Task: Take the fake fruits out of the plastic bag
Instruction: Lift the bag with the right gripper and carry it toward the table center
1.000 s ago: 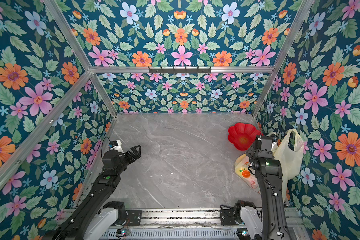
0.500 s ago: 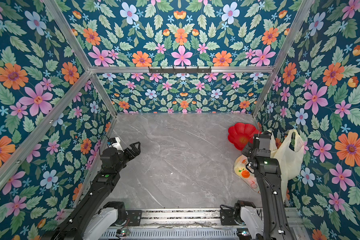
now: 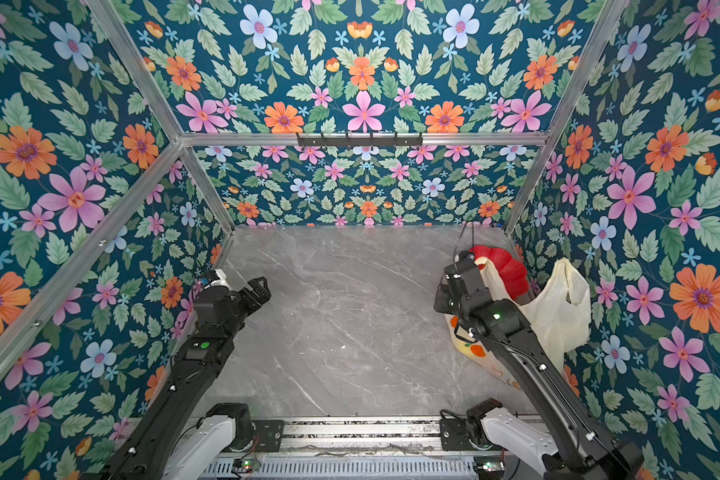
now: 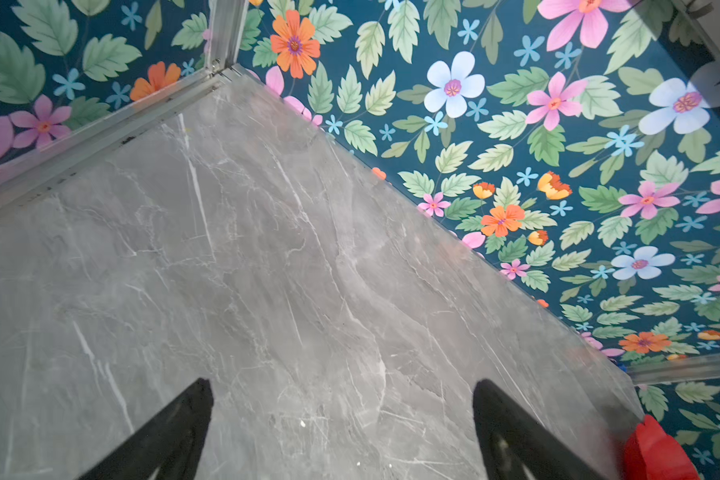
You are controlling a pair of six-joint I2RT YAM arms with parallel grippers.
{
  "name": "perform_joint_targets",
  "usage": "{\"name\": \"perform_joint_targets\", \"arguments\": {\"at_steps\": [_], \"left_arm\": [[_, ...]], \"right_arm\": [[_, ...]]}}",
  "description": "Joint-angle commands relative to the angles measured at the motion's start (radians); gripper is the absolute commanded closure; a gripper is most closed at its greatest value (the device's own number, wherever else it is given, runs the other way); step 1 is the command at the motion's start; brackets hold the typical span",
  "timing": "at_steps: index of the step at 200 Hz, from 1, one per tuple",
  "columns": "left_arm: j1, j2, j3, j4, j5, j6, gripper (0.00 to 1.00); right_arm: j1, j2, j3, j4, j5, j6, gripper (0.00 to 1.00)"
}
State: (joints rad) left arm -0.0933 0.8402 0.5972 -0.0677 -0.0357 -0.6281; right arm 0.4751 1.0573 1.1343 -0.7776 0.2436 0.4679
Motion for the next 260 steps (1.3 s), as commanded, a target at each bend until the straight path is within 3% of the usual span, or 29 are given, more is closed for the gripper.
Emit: {"name": "perform_joint_targets", "arguments": {"at_steps": [1,53,101,135,152,180,201,218,241,260], "left_arm": [[0.001,-0.022,0.013,-0.046,-0.069,0.001,0.00],[0.001,-0.121,0.002,-0.091,-0.173,0.002,0.00],[0.001,-0.212,0.002,-0.144,-0.260,0.001,0.00],[0.001,-0.231,0.033,-0.204,-0.272,0.010,0.00],[0.001,-0.237,0.042,-0.222,-0.271,0.015,0.00],[0.001,-0.221,0.052,-0.213,-0.208,0.027,0.00],[0.001,-0.157,0.089,-0.199,-0.118,0.047,0.00],[0.001,-0.076,0.151,-0.195,-0.028,0.083,0.00],[-0.032,0.039,0.263,-0.187,0.136,0.132,0.00],[-0.202,0.096,0.348,-0.186,0.055,0.212,0.00]], "right_arm": [[0.089,0.085,0.064,0.067,0.043,0.025,1.00],[0.303,0.443,0.338,0.133,-0.010,0.000,1.00],[0.414,0.823,0.770,0.026,-0.056,-0.073,1.00],[0.431,0.933,0.930,-0.035,-0.055,-0.081,1.00],[0.432,0.925,0.920,-0.023,-0.069,-0.083,0.99],[0.446,0.871,0.874,-0.014,-0.086,-0.091,0.54],[0.463,0.783,0.792,0.010,-0.085,-0.089,0.33],[0.476,0.690,0.709,0.022,-0.075,-0.080,0.26],[0.480,0.525,0.571,0.044,-0.049,-0.066,0.23],[0.480,0.378,0.431,0.077,-0.014,-0.056,0.21]]}}
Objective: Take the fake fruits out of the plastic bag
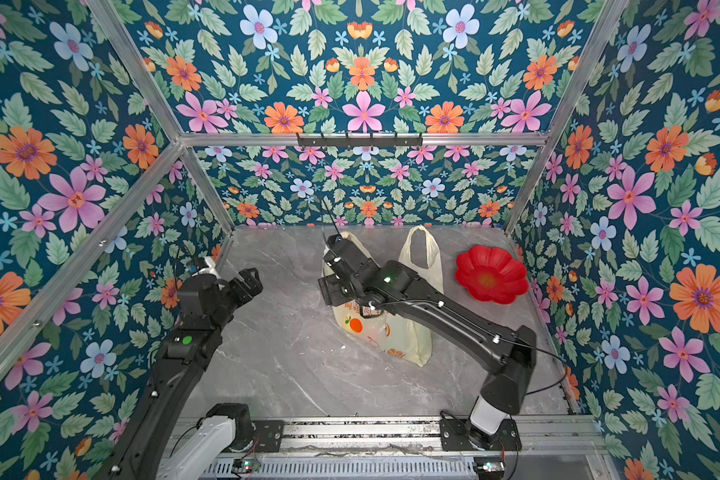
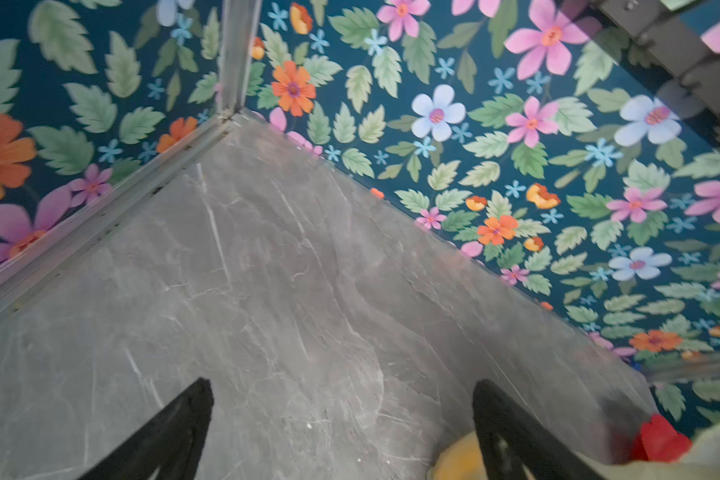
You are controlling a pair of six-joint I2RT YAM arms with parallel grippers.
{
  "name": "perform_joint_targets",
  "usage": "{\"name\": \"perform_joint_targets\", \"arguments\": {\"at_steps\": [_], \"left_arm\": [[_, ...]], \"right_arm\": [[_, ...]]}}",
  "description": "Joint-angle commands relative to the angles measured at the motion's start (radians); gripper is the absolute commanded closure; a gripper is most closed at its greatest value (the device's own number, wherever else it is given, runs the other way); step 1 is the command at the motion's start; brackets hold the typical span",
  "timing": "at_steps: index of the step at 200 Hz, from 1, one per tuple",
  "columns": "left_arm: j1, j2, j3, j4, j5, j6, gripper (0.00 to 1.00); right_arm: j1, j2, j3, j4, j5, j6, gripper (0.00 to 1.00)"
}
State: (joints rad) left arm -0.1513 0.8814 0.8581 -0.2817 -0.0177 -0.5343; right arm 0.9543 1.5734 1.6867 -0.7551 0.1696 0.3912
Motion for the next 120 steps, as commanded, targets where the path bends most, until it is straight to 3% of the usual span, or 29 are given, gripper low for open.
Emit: {"name": "perform_joint_targets", "arguments": {"at_steps": [1,19,49,76,120], "left_arm": [[-0.155,0.058,0.092,0.028,0.030,0.120,0.00],[-0.295,0.111,0.157,0.035,0.004,0.201,0.00],[-0.425,0.202,0.215,0.069,0.004,0.315,0.00],[-0.462,0.317,0.278,0.047,-0.022,0.395,0.00],[-0.479,0.477,0.354,-0.007,0.080,0.440,0.00]], "right_arm": [[0.001,-0.143,-0.128,0.057,0.063,0.021,0.21],[0.001,-0.282,-0.240,0.066,0.139,0.034,0.19],[0.000,-0.469,-0.396,0.043,0.259,0.056,0.16],[-0.002,-0.594,-0.503,0.026,0.342,0.086,0.15],[-0.006,-0.705,-0.602,0.037,0.384,0.124,0.14]]}}
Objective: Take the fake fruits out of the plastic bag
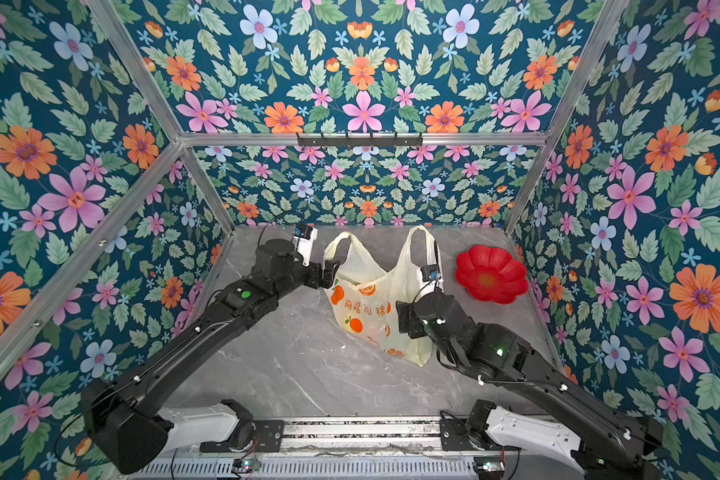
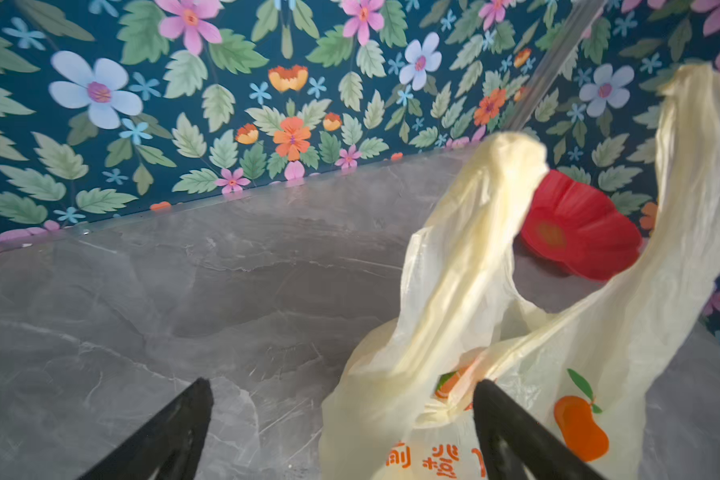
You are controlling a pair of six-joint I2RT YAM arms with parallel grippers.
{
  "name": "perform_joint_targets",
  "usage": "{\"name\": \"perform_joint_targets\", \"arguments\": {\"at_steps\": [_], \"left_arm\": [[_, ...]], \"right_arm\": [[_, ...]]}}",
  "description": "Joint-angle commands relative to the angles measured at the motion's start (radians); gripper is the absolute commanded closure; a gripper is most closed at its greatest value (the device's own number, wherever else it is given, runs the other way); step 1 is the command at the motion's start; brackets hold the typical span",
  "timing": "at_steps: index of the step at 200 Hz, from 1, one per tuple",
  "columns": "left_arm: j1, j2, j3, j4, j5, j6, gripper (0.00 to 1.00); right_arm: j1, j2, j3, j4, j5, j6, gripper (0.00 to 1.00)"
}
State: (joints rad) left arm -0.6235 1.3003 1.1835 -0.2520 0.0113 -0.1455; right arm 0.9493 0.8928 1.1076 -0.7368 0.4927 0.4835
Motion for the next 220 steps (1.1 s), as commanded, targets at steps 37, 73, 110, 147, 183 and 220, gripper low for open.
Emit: {"name": "perform_joint_targets", "arguments": {"at_steps": [37,73,110,147,183,220], "left_arm": [[-0.011,0.171,0.081,-0.075,0.034,0.030,0.13],[-0.012,0.211,0.091,-0.044,0.033,-0.032,0.57],[-0.008,0.189,0.037,0.072,-0.017,-0.162,0.96],[0.035,0.150,0.026,0.080,-0.140,-0.273,1.00],[0.209,0.025,-0.073,0.124,-0.156,-0.432,1.00],[0.272,-0.074,-0.167,0.136,-0.199,-0.485,1.00]], "right_arm": [[-0.007,-0.010,-0.024,0.006,0.108,0.036,0.14],[-0.035,0.021,-0.022,-0.014,0.111,0.099,0.14],[-0.052,0.066,-0.008,-0.064,0.053,0.173,0.14],[-0.077,0.105,0.019,-0.098,0.020,0.204,0.14],[-0.095,0.143,0.043,-0.078,-0.007,0.199,0.14],[-0.109,0.159,0.043,-0.053,-0.005,0.165,0.13]]}}
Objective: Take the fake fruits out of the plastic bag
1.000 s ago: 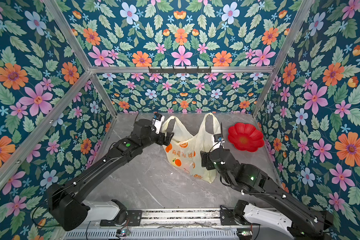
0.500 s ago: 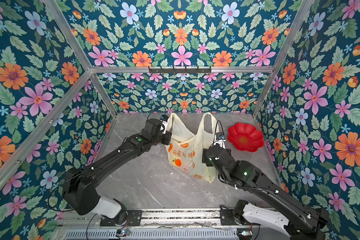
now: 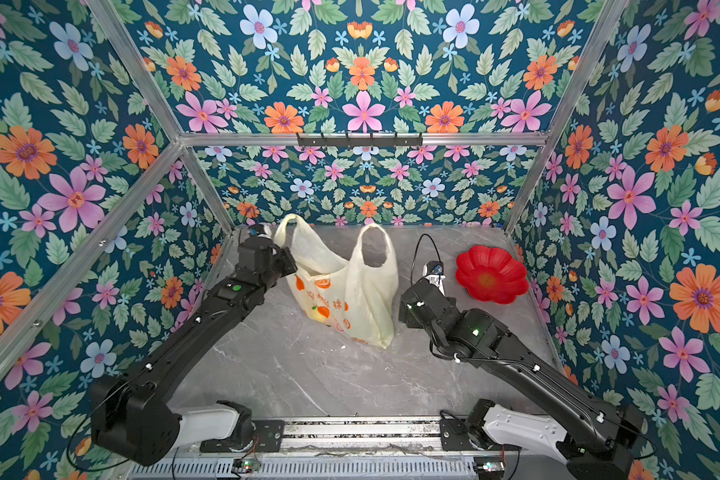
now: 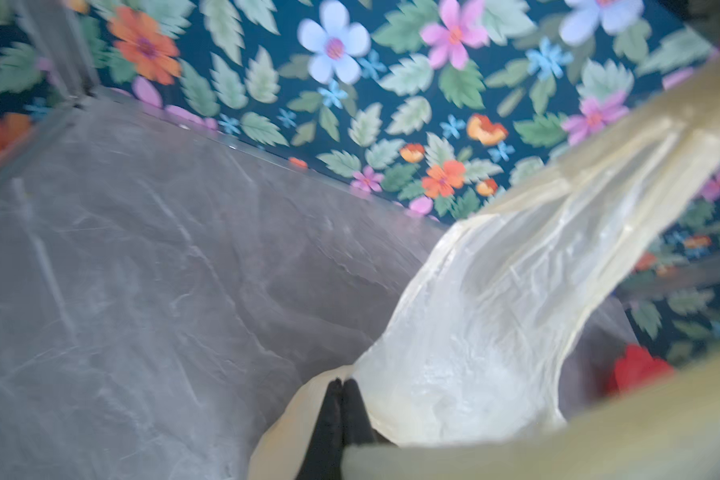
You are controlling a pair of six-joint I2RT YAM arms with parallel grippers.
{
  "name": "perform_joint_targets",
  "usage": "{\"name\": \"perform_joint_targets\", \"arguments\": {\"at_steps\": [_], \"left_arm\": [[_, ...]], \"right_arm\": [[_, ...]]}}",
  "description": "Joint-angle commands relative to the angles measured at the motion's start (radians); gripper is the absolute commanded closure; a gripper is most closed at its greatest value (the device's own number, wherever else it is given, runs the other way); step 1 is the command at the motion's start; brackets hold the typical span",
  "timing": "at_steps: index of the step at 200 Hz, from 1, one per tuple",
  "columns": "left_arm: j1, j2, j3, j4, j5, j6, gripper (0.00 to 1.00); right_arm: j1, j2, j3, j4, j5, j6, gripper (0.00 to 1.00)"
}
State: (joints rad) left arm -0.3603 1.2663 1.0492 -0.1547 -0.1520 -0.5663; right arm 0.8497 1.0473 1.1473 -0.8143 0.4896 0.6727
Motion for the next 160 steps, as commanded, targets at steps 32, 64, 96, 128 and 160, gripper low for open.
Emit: {"name": "perform_joint_targets", "arguments": {"at_steps": [32,64,96,128,160], "left_arm": [[0.004,-0.113,-0.119,0.072,0.000,-0.093,1.00],[-0.041,-0.170,-0.156,0.076,0.008,-0.092,1.00],[-0.066,-0.227,-0.172,0.076,0.011,-0.093,1.00],[-0.074,-0.262,-0.183,0.082,0.049,-0.095,1.00],[-0.082,-0.281,-0.184,0.090,0.079,-0.096,1.00]], "right_arm": [[-0.018,0.023,0.023,0.051,-0.005,-0.040,0.14],[-0.015,0.130,0.108,0.108,-0.073,-0.043,0.14],[0.025,0.319,0.292,0.139,-0.089,-0.089,0.14],[0.060,0.530,0.525,0.150,-0.102,-0.132,0.12],[0.060,0.725,0.738,0.155,-0.125,-0.162,0.11]]}}
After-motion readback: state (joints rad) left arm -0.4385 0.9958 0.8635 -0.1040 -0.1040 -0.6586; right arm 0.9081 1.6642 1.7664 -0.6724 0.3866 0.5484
